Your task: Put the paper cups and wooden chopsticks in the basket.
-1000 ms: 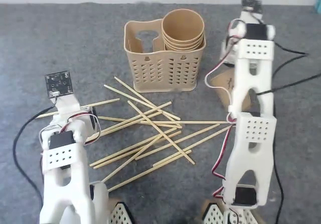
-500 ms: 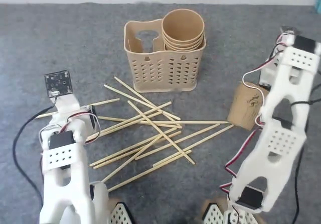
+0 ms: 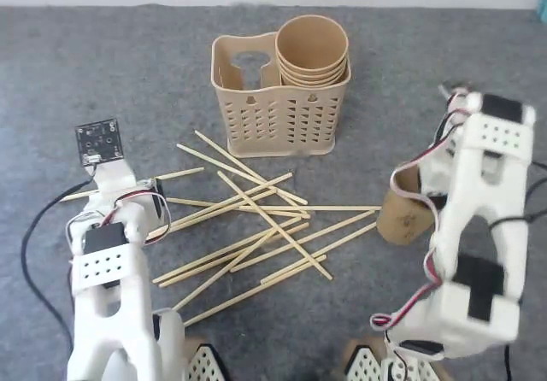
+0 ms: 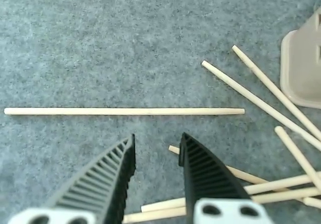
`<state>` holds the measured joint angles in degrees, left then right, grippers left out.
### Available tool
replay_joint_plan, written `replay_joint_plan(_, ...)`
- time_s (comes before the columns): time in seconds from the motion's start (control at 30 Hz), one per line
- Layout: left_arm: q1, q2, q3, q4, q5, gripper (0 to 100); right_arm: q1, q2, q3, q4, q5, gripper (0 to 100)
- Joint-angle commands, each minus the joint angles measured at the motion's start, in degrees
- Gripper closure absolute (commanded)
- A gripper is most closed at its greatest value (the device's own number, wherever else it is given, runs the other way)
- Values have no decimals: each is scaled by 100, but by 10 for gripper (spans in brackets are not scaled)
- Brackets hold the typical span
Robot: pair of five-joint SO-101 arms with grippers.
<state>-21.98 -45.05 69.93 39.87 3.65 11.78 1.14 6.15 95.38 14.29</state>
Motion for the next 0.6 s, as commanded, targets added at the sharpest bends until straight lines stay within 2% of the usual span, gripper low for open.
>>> replay_joint_plan(0.0, -53, 9, -101, -132, -18, 863, -374, -1613, 870, -338, 62, 991)
replay_joint_plan(0.23, -53, 0, -57, -132, -18, 864, -505, -3785, 985, -251, 123, 984)
replay_joint_plan(0.33, -53, -9, -48, -132, -18, 864, -444, -4479, 993, -92, 158, 916)
replay_joint_plan(0.43, -53, -9, -48, -132, -18, 864, -391, -4813, 1020, 40, 325, 872)
replay_joint_plan(0.57, -53, 0, -48, -132, -18, 864, 154, -4769, 1292, -92, 308, 888)
